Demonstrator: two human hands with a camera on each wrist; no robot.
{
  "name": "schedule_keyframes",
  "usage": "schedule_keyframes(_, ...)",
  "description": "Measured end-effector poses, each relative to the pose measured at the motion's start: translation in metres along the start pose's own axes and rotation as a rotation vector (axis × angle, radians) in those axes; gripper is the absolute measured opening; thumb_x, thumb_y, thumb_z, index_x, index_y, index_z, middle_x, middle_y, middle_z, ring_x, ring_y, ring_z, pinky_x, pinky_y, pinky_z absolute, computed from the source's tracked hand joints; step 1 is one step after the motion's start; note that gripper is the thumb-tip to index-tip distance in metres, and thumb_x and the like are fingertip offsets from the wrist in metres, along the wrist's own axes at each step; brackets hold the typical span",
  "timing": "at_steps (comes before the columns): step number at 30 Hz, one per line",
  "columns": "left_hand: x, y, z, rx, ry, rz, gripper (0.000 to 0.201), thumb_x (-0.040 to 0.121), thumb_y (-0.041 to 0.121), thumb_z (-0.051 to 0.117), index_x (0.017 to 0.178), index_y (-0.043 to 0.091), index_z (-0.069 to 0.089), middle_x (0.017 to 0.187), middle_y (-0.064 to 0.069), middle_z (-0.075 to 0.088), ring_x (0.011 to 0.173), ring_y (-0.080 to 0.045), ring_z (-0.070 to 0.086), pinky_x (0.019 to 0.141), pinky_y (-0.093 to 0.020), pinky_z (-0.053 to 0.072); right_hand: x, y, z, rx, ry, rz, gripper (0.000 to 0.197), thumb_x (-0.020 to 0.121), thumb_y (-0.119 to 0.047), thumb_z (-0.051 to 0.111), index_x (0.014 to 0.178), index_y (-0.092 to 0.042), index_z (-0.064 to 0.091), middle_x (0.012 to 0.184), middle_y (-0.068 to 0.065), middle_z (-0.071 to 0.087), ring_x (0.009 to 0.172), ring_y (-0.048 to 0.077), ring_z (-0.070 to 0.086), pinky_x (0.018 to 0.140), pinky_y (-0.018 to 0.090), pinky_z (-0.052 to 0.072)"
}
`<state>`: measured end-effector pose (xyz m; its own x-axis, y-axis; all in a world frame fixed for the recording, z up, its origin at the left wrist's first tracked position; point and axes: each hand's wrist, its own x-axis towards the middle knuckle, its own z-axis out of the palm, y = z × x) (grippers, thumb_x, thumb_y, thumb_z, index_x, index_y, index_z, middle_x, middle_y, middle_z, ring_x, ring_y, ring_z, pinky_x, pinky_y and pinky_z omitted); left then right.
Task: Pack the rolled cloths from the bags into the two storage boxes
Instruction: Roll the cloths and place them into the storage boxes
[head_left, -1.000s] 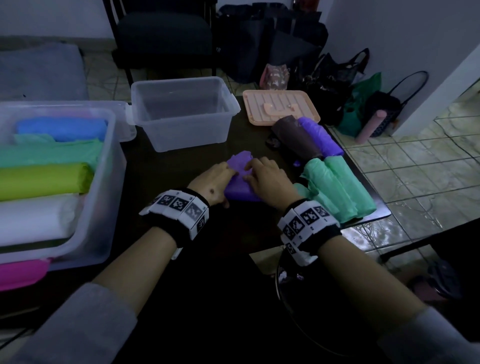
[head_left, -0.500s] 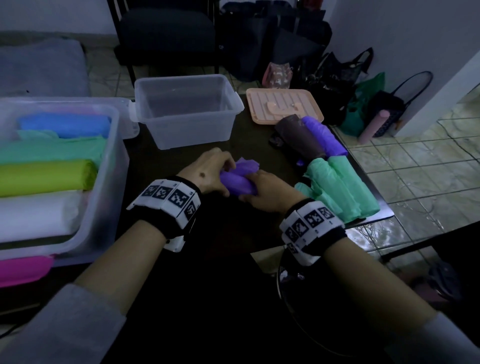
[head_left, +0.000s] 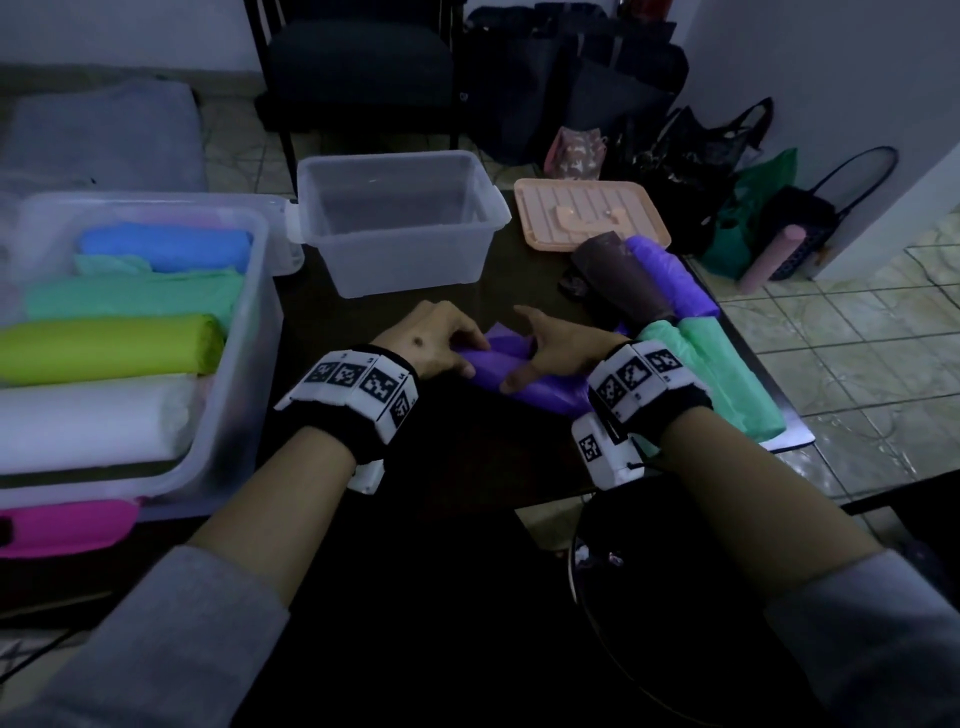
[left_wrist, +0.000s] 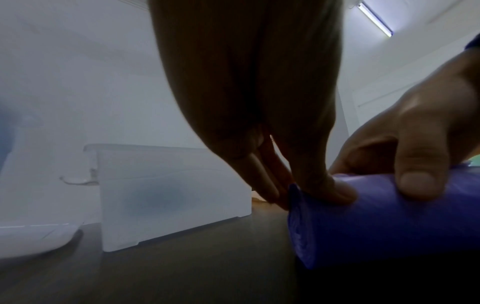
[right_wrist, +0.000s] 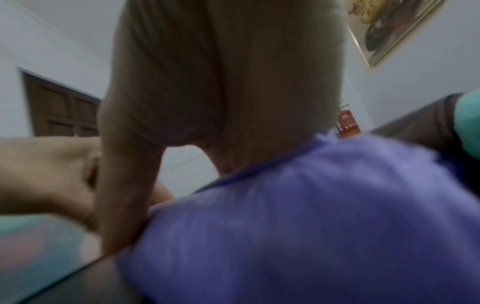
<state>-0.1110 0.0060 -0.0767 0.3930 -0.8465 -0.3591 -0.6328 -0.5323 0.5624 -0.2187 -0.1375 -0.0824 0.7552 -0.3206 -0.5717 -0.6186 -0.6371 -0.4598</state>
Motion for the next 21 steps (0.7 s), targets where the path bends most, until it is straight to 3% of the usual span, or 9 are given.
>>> schedule_keyframes(2,0.000,0.001,-0.001,0.000,0.005,-0.011,0.044,0.083,0.010,0.065,0.125,0.020,0.058,0.133,-0.003,0.053,0.120,-0.017,0.050,0.093,-0.028,0.036,-0.003,-0.004,0.002,-0.012,-0.041,-0.024,0.068,0.080,-0.034,0.071,0.139,-0.017,0.041,0.135,0.008,0.051,0.114,0.022,0.052,0.092,0.030,0.040)
schedule_keyframes(4,0.001,0.002,-0.002,-0.003,0.021,-0.017,0.044,0.084,0.011,0.065,0.126,0.019,0.057,0.135,-0.002,0.052,0.123,-0.018,0.048,0.096,-0.028,0.035,-0.009,-0.008,0.008,-0.071,0.014,-0.084,0.051,0.084,-0.039,0.066,0.126,-0.013,0.054,0.122,0.008,0.059,0.101,0.018,0.055,0.082,0.027,0.040)
schedule_keyframes(6,0.002,0.004,-0.001,-0.002,0.024,-0.026,0.044,0.085,0.011,0.063,0.128,0.019,0.056,0.135,-0.003,0.052,0.124,-0.018,0.048,0.099,-0.030,0.036,-0.013,-0.012,0.017,-0.174,0.108,-0.136,0.054,0.084,-0.041,0.066,0.126,-0.011,0.054,0.120,0.008,0.058,0.101,0.019,0.054,0.081,0.025,0.038)
schedule_keyframes(10,0.005,0.004,-0.001,-0.048,0.038,-0.067,0.042,0.088,0.012,0.060,0.129,0.018,0.055,0.136,-0.002,0.052,0.126,-0.018,0.046,0.101,-0.030,0.035,-0.016,-0.013,0.038,-0.251,0.216,-0.131,0.057,0.087,-0.033,0.064,0.136,-0.012,0.043,0.129,0.009,0.047,0.114,0.022,0.050,0.094,0.030,0.038)
schedule_keyframes(11,0.006,0.003,-0.002,-0.140,0.057,-0.085,0.042,0.089,0.014,0.060,0.130,0.016,0.054,0.136,-0.003,0.052,0.124,-0.017,0.048,0.099,-0.027,0.035,-0.017,-0.012,0.043,-0.242,0.248,-0.140,0.055,0.087,-0.031,0.063,0.135,-0.012,0.043,0.129,0.010,0.047,0.114,0.023,0.050,0.095,0.030,0.037)
schedule_keyframes(13,0.010,-0.002,-0.008,-0.593,0.120,-0.179,0.051,0.091,0.019,0.059,0.138,0.009,0.043,0.138,-0.010,0.048,0.121,-0.019,0.049,0.093,-0.025,0.039,-0.018,-0.010,0.049,-0.229,0.301,-0.175,0.054,0.088,-0.030,0.062,0.135,-0.010,0.043,0.127,0.012,0.048,0.115,0.026,0.049,0.094,0.029,0.037)
schedule_keyframes(16,0.013,-0.008,-0.025,-1.222,0.354,-0.350,0.071,0.088,0.028,0.062,0.145,0.008,0.024,0.148,-0.020,0.029,0.135,-0.033,0.032,0.101,-0.039,0.041,-0.020,-0.010,0.050,-0.196,0.308,-0.173,0.056,0.088,-0.029,0.062,0.137,-0.010,0.041,0.128,0.011,0.047,0.117,0.026,0.048,0.097,0.030,0.037)
schedule_keyframes(18,0.016,-0.014,-0.038,-1.426,0.506,-0.421,0.074,0.087,0.034,0.062,0.144,0.010,0.022,0.149,-0.018,0.025,0.138,-0.038,0.026,0.103,-0.050,0.038,-0.020,-0.011,0.049,-0.193,0.302,-0.167,0.056,0.088,-0.030,0.063,0.137,-0.011,0.042,0.128,0.010,0.048,0.116,0.024,0.049,0.097,0.031,0.037)
schedule_keyframes(21,0.021,-0.019,-0.051,-1.568,0.631,-0.484,0.067,0.090,0.039,0.057,0.141,0.009,0.025,0.143,-0.017,0.032,0.133,-0.038,0.033,0.097,-0.052,0.045,-0.019,-0.012,0.049,-0.218,0.294,-0.176,0.056,0.086,-0.031,0.063,0.135,-0.011,0.043,0.128,0.011,0.049,0.116,0.026,0.050,0.101,0.035,0.040)
